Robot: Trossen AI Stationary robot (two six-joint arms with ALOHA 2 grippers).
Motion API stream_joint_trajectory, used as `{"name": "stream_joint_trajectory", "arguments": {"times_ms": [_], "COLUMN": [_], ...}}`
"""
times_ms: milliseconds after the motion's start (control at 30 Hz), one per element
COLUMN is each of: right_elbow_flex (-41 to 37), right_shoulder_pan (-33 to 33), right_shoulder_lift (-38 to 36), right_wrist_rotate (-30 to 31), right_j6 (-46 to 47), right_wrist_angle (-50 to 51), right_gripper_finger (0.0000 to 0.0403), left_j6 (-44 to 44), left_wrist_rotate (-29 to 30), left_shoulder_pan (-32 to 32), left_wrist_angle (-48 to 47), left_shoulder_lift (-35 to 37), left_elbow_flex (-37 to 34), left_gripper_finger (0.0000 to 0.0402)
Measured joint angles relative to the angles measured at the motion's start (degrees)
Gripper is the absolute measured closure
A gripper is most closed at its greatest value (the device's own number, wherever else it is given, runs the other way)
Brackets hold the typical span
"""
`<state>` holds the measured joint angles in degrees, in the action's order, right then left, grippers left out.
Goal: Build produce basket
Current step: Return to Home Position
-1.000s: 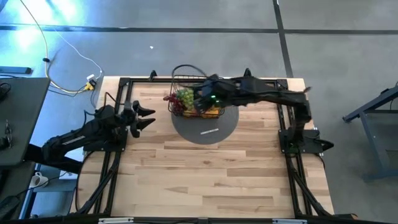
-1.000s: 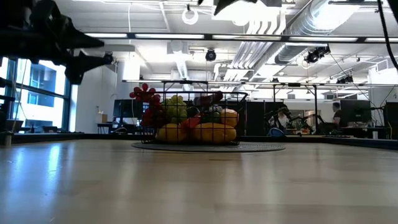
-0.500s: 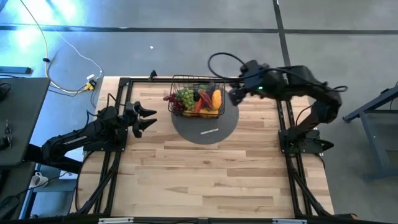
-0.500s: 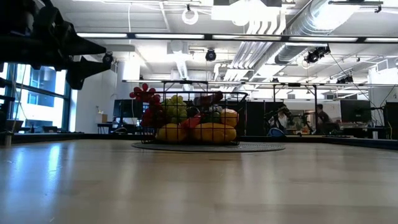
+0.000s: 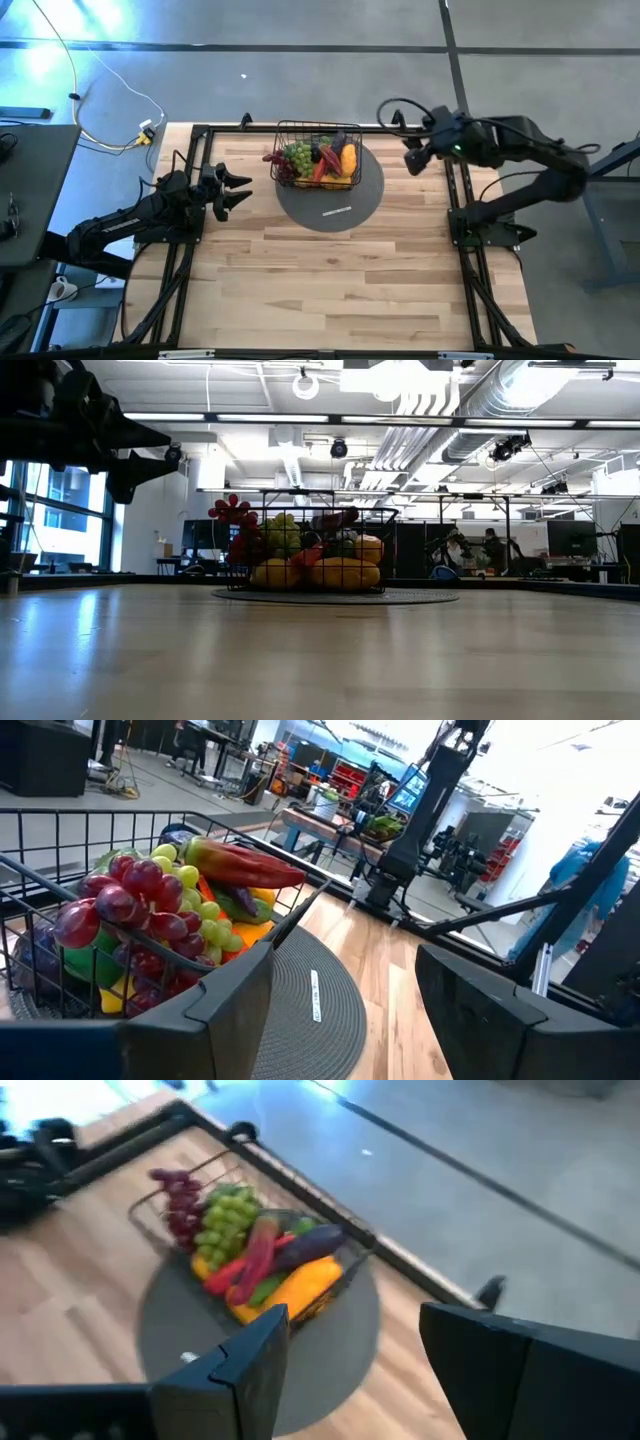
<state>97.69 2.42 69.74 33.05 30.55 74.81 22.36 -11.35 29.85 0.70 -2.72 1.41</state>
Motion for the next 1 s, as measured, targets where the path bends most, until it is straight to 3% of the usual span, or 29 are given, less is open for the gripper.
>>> {"name": "stream_joint_trajectory", "arguments": {"times_ms": [200, 433, 1000], "right_elbow_flex": [-21.49, -40.08, -74.47], "right_shoulder_pan": [0.22, 0.19, 0.19], "right_shoulder_lift": [-14.12, -27.31, -48.74], "right_wrist_rotate": [-7.37, -8.68, -11.49], "right_j6": [-2.39, -2.1, 2.99], "right_wrist_angle": [-17.51, -28.81, -50.71], "right_gripper_finger": [0.0194, 0.0194, 0.0194], "left_j6": [0.0, 0.01, 0.01], "left_wrist_rotate": [-0.02, -0.02, -0.04], "left_shoulder_pan": [0.0, 0.0, 0.0], "left_wrist_angle": [0.01, 0.01, 0.01], "left_shoulder_lift": [0.0, 0.0, 0.0], "left_elbow_flex": [0.0, 0.0, 0.02], "left_gripper_finger": [0.0165, 0.0165, 0.0165]}}
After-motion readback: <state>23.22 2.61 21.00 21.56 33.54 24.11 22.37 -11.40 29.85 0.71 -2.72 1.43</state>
